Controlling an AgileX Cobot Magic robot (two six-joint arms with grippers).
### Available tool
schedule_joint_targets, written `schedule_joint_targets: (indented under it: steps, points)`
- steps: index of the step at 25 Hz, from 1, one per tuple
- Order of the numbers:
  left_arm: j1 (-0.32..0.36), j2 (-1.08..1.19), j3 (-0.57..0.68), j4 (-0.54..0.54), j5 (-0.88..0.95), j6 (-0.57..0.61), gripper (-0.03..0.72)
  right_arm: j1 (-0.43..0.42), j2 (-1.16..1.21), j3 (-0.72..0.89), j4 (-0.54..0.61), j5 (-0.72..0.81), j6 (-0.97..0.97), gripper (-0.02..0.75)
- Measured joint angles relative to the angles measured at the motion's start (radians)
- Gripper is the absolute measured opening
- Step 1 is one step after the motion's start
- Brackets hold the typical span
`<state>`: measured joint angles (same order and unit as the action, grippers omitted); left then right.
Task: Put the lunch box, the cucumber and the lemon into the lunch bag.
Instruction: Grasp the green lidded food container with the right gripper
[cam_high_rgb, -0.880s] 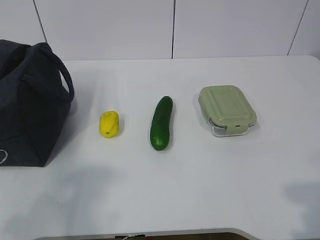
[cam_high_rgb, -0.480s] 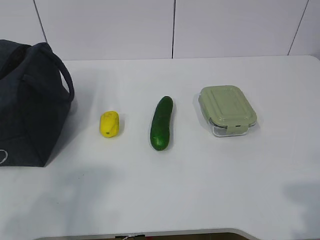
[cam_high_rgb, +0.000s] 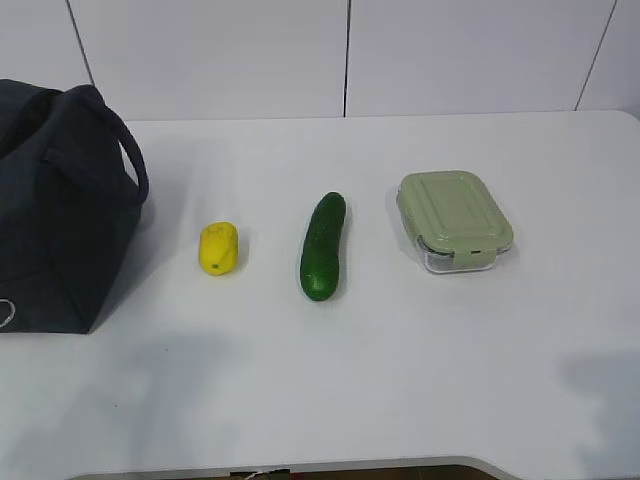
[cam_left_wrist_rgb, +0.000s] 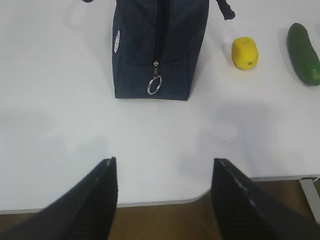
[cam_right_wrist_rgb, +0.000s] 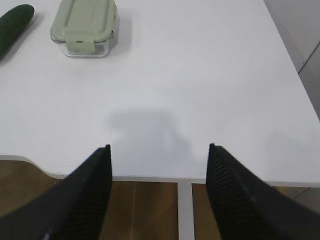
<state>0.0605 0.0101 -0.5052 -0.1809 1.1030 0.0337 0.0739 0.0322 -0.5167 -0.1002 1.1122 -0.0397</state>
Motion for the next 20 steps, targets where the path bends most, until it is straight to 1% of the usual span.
schedule_joint_targets:
  steps: [6, 11, 14, 20]
  points:
    - [0.000, 0.000, 0.000, 0.000, 0.000, 0.000, 0.431, 0.000, 0.154, -0.039, 0.014, -0.002, 0.000, 0.480]
    - [0.000, 0.000, 0.000, 0.000, 0.000, 0.000, 0.431, 0.000, 0.345, -0.110, 0.019, -0.002, 0.003, 0.480]
    - [0.000, 0.000, 0.000, 0.000, 0.000, 0.000, 0.431, 0.000, 0.461, -0.157, 0.046, -0.012, 0.007, 0.480]
    - [0.000, 0.000, 0.000, 0.000, 0.000, 0.000, 0.431, 0.000, 0.680, -0.232, 0.063, -0.024, 0.007, 0.480]
